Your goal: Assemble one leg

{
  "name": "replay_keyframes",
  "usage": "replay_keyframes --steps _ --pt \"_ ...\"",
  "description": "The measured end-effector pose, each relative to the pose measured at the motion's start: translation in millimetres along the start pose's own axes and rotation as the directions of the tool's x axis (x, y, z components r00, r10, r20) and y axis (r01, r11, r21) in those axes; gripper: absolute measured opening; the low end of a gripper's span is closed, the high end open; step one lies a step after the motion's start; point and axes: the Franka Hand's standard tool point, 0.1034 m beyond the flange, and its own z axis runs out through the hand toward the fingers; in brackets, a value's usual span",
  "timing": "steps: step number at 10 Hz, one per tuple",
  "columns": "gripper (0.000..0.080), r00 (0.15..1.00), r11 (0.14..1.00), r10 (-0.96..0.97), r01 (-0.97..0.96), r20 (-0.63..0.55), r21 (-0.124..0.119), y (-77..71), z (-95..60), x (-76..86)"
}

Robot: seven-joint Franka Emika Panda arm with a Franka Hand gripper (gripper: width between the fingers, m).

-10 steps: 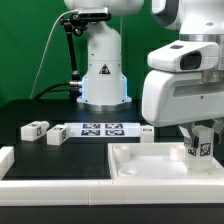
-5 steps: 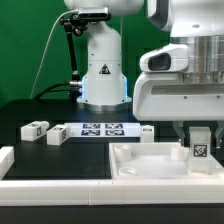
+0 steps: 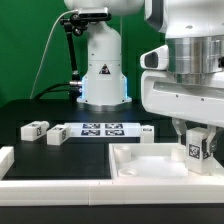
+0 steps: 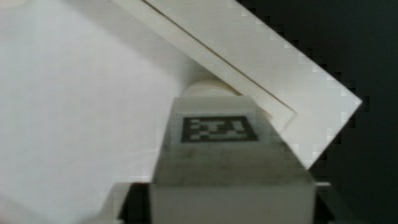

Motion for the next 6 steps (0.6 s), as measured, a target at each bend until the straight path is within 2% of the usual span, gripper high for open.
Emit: replay_keyframes --steps 1,2,3,4,5,6 --pt "0.0291 0.996 0.996 0.089 -0.089 0.005 0.004 -0.4 0.2 -0.7" --pt "0.0291 0.998 0.998 0.061 -0.061 0.005 0.004 -0.2 0.4 -0.8" --pt "0.0509 0.998 0.998 0.057 -0.057 0.005 0.004 -0.3 0.4 -1.0" --pt "0.0509 1.000 1.000 0.001 -0.001 0.008 -0.001 0.2 0.2 -1.3" --pt "0.0609 0.997 0.997 -0.071 0.071 0.002 -0.006 -1.7 -0.9 -3.1" --pt "0.0637 0.984 0.984 -0.180 0.180 -0.005 -0.010 -4.5 -1.7 -6.0"
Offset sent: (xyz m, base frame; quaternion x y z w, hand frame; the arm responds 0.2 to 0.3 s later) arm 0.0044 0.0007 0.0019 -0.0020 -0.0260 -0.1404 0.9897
